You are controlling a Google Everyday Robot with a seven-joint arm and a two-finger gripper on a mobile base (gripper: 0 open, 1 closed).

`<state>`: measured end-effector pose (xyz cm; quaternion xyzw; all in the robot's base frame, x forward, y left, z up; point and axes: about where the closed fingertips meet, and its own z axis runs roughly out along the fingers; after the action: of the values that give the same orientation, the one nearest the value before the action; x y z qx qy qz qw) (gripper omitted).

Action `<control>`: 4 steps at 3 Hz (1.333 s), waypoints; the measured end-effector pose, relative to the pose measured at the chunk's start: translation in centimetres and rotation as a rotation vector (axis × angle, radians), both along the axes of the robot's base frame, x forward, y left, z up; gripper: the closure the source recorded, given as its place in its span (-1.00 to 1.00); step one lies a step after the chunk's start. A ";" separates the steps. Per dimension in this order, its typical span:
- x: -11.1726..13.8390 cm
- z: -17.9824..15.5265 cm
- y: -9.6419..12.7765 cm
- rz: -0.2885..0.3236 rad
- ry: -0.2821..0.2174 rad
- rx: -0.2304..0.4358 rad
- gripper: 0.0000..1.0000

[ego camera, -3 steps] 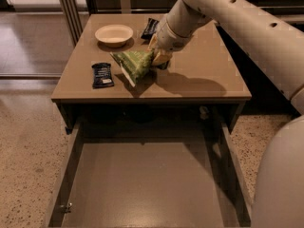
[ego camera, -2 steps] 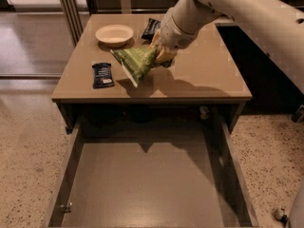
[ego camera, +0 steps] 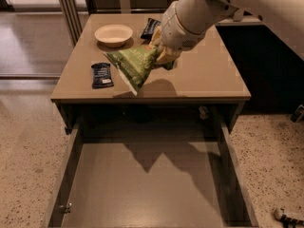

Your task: Place green jalapeno chip bag into top drawer

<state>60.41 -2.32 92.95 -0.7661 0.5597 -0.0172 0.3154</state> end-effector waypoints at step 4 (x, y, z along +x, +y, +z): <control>-7.9 0.2 0.4 0.049 0.041 0.023 1.00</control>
Offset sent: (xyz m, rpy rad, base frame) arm -0.0676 -0.0147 0.0025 0.0202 0.0110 -0.0762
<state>52.53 -1.93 93.12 -0.7761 0.5473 0.0127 0.3130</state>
